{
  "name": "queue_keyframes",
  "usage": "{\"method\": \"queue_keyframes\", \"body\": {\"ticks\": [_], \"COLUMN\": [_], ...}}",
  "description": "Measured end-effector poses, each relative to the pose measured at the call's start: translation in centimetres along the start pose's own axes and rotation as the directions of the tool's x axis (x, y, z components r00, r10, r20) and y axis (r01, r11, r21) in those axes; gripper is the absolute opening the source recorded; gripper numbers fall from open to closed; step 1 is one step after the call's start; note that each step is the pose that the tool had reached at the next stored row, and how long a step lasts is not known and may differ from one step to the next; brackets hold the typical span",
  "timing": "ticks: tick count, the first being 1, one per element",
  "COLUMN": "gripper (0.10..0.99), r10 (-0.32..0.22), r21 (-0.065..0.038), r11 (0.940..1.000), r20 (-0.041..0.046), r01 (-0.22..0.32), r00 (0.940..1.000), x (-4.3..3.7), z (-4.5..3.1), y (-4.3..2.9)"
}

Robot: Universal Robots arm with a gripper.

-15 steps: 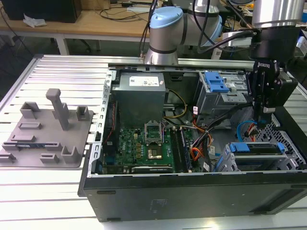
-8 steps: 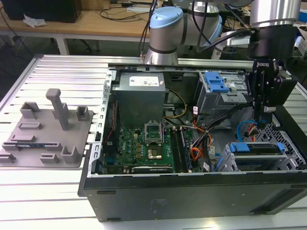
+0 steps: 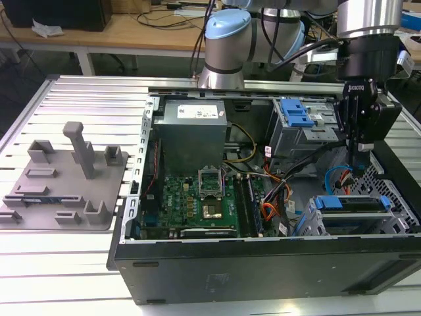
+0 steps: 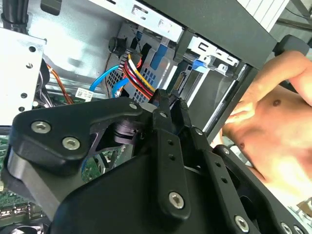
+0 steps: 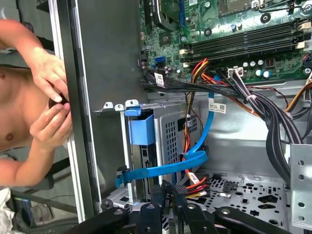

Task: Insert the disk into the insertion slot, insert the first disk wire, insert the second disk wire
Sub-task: 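Insert the first disk wire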

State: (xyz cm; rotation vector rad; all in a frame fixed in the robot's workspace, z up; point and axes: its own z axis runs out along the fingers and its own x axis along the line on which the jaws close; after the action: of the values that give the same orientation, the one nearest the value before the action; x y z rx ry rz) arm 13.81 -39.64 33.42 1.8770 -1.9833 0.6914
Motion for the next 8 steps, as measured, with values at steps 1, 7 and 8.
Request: {"method": "queue_keyframes", "body": {"ticks": [1, 7, 8], "gripper": [0.231, 0.216, 0.165], "r10": [-0.001, -0.007, -0.008], "r21": [0.001, 0.005, 0.006], "r11": [1.0, 1.0, 0.9999], "r20": [-0.0038, -0.031, -0.0358], "r01": [0.001, 0.007, 0.008], "r00": [1.0, 0.9995, 0.9993], "x": [-0.08, -0.67, -0.74], "z": [0.01, 0.12, 0.09], "y": [0.01, 0.07, 0.08]}}
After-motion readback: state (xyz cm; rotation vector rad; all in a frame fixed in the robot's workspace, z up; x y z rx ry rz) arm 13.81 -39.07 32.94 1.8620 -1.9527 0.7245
